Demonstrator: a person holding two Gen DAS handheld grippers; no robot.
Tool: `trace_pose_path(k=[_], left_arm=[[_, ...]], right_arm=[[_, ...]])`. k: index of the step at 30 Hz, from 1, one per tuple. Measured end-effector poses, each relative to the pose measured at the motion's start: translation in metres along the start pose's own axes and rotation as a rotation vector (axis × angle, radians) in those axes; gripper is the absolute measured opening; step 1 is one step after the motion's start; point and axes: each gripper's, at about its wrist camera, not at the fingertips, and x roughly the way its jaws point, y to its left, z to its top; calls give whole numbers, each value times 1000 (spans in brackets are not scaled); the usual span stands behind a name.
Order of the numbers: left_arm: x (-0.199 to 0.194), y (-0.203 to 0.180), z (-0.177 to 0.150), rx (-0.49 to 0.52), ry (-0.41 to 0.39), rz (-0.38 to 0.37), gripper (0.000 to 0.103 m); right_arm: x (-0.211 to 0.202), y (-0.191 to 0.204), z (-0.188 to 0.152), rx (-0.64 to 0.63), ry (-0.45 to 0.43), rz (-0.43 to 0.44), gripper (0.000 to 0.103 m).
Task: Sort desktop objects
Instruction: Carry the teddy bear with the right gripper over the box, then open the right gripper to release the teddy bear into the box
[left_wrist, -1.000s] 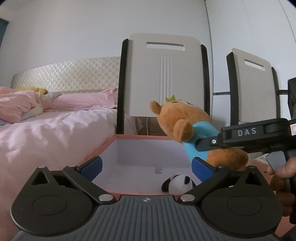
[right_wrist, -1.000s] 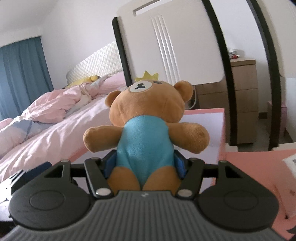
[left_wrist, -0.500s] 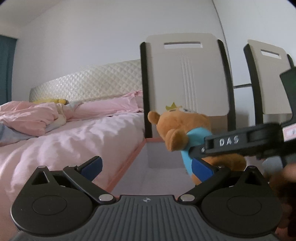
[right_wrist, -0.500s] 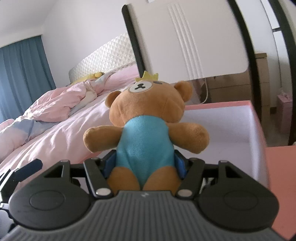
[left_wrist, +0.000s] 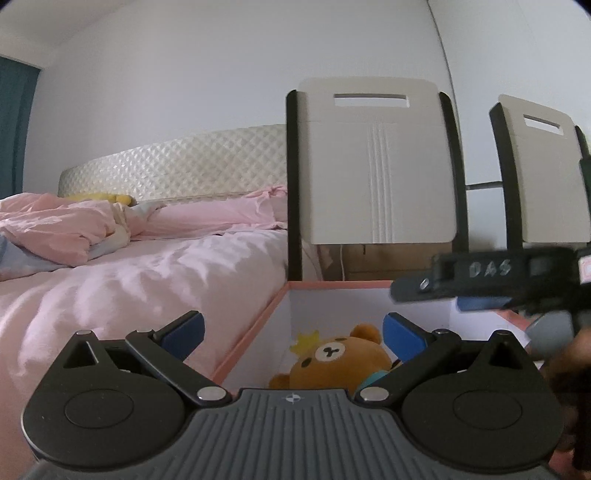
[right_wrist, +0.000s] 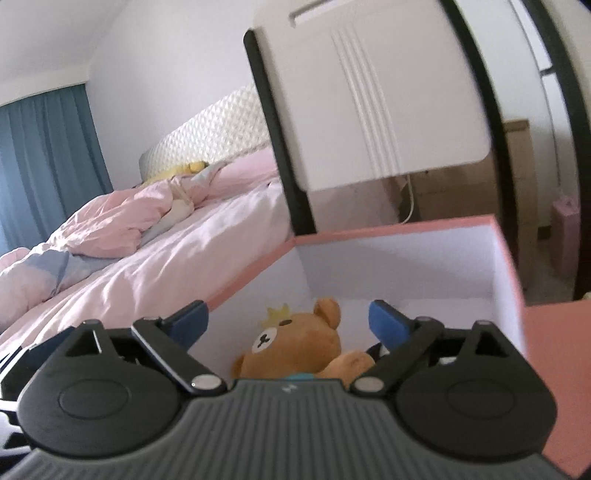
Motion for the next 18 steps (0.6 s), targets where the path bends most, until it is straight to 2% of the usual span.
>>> trace_pose_path(k=[6, 18], left_arm=[[-1, -6, -3, 1, 2, -44, 103], [-8, -17, -6, -14, 5, -113, 103]], right_arm=[[-33, -16, 7, -20, -49, -30, 103], [-97, -42, 4, -77, -69, -174, 103]])
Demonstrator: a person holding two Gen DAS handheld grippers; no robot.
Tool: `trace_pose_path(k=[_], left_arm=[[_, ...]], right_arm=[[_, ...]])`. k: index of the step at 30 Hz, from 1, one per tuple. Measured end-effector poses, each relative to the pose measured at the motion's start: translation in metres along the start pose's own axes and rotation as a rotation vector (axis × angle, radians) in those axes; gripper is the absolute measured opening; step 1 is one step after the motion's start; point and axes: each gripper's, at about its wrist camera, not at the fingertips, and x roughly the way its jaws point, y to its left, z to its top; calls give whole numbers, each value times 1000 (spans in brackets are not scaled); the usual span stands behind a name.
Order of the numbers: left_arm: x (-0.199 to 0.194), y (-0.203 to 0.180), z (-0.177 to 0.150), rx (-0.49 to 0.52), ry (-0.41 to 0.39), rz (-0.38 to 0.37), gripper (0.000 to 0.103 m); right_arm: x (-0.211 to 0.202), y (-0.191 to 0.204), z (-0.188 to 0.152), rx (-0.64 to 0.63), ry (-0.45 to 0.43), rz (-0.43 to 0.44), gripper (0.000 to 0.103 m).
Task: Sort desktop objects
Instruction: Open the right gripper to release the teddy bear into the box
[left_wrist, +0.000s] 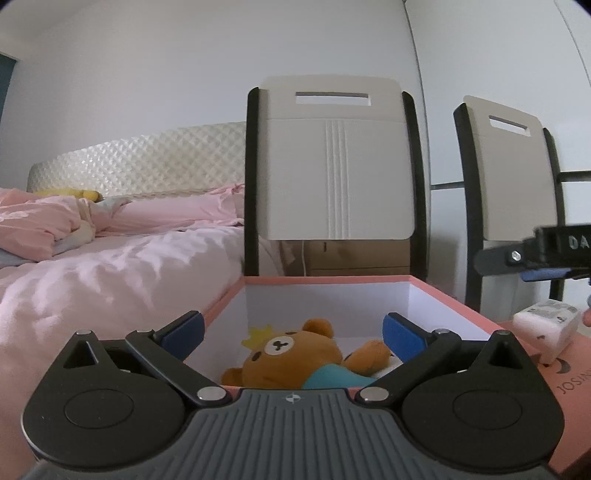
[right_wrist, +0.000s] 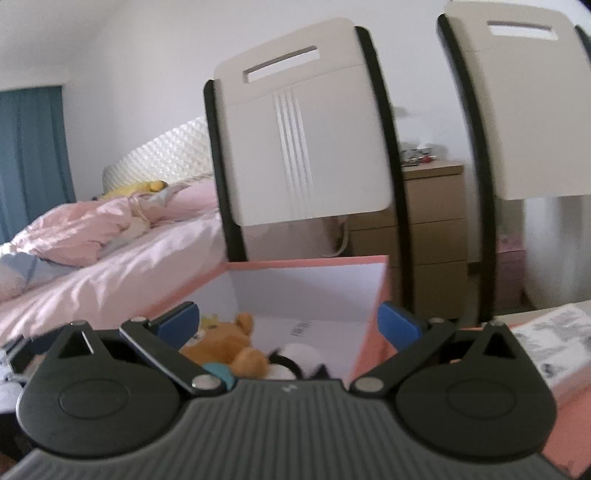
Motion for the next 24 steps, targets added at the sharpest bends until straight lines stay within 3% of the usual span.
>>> trace_pose_path(k=[10, 24], left_arm=[[0, -6, -2, -5, 3, -27, 103], [2, -10, -4, 2, 16, -37, 103]], right_arm=[[-33, -17, -19, -48, 2, -55, 103], [-44, -29, -39, -76, 23, -124, 103]])
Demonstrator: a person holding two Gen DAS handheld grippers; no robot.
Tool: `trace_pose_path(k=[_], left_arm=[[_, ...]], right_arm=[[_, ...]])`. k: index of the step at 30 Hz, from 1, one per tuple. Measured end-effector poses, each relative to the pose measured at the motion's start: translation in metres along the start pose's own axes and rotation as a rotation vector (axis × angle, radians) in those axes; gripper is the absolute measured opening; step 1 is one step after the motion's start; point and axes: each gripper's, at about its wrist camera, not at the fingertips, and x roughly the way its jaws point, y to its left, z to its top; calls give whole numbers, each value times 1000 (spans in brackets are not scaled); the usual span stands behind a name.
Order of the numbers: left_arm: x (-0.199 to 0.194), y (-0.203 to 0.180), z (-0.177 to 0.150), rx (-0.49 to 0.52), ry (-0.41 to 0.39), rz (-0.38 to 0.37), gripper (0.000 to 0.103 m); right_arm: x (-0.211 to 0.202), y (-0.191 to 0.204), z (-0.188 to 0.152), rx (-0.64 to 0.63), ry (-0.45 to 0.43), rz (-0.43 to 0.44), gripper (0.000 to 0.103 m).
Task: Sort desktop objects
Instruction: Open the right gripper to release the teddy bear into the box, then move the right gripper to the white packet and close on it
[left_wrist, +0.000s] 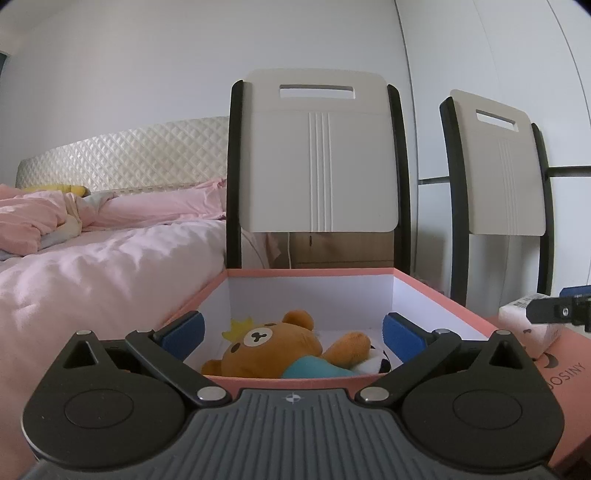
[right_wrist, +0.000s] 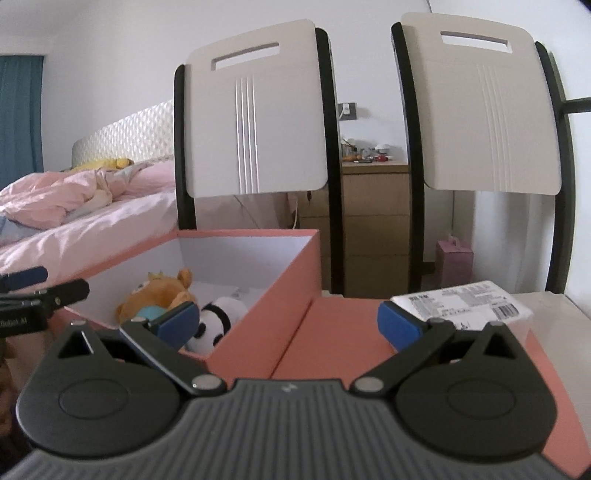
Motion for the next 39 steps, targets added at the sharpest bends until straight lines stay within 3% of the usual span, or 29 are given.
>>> trace_pose_path(k=[12, 23, 30, 36, 39], left_arm=[[-1, -2, 0, 1, -2, -8, 103], [0, -4, 0, 0, 0, -23, 103], [0, -4, 1, -2, 1, -29, 103], [0, -3, 0, -7, 5, -35, 103], [2, -2, 0, -9, 14, -41, 103]], right_arm=[[-2, -4, 2, -11, -25, -26, 103], [1, -37, 11, 15, -73, -164, 103], [21, -66, 7, -17, -1, -274, 103], [50, -64, 10, -122, 15, -282, 103], [74, -62, 19, -125, 72, -287, 103]])
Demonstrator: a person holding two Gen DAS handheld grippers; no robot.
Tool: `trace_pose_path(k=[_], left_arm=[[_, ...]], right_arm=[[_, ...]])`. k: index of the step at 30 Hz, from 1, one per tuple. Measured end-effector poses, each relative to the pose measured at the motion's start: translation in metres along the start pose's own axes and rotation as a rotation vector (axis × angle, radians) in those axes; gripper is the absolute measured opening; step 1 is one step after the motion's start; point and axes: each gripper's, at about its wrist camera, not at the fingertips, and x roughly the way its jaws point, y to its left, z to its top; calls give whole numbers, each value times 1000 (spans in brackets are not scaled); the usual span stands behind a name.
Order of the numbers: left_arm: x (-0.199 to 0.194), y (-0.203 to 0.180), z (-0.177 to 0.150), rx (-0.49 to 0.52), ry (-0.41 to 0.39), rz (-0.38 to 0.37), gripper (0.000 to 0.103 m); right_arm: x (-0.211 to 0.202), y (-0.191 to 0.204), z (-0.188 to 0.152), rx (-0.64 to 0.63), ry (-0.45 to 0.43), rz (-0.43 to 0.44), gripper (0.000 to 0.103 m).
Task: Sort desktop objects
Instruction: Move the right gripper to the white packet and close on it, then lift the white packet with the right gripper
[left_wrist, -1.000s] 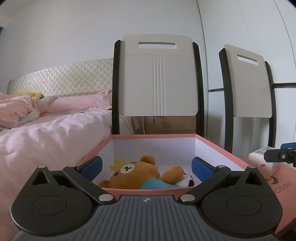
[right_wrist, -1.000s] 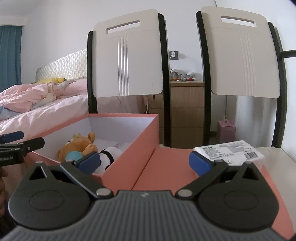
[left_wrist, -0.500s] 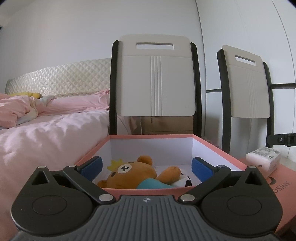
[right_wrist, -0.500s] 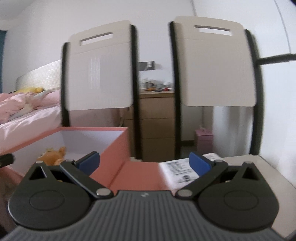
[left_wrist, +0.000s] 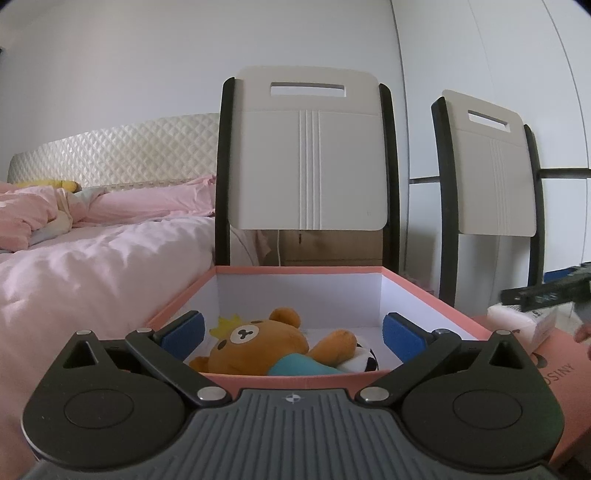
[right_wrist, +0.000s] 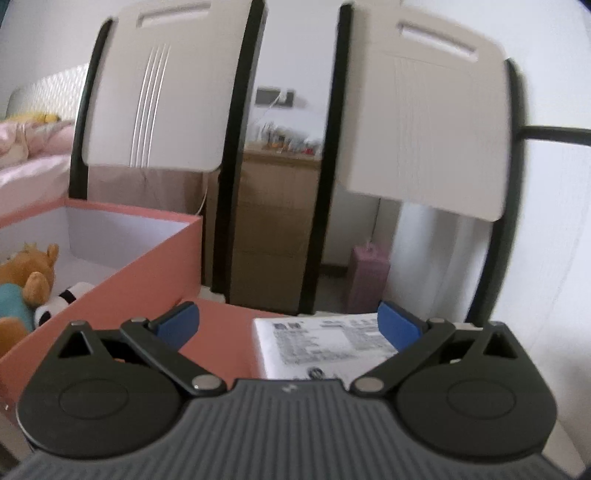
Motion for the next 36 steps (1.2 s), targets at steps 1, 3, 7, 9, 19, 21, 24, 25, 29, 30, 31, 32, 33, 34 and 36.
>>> trace_pose_path(k=[1, 3, 7, 9, 19, 21, 24, 25, 29, 30, 31, 32, 33, 34, 36], left_arm=[[1, 0, 0, 0, 4, -3, 103], [4, 0, -1, 5, 18, -4, 103], [5, 2, -1, -2, 30, -9, 103], [4, 3, -1, -7, 30, -15, 103], [4, 1, -3, 8, 37, -22, 103], [4, 0, -3, 11, 39, -23, 103], [4, -1, -4, 15, 41, -25, 103], [4, -1, -4, 17, 42, -26, 103], [3, -2, -4, 22, 39, -23, 103], [3, -3, -4, 23, 38, -23, 103], [2, -3, -4, 25, 38, -22, 103], [2, -3, -4, 26, 37, -21, 103], [2, -4, -4, 28, 36, -21, 103], [2, -5, -4, 30, 36, -22, 103], [2, -6, -4, 35, 34, -23, 103]], right_arm=[[7, 3, 4, -5, 24, -9, 103], [19, 12, 10, -36, 58, -45, 103], [48, 37, 13, -239, 78, -201, 103], [61, 38, 12, -272, 94, -249, 103], [81, 15, 6, -181, 194, -270, 103], [82, 15, 1, -178, 212, -255, 103], [70, 16, -4, -190, 218, -244, 103], [67, 14, -6, -192, 218, -241, 103], [53, 3, -15, -164, 227, -204, 103], [49, 0, -17, -159, 229, -193, 103], [45, -2, -19, -163, 228, -183, 103], [41, -3, -21, -172, 226, -175, 103], [36, -5, -23, -176, 226, -170, 103], [32, -7, -24, -176, 227, -167, 103], [24, -13, -27, -175, 231, -166, 103]])
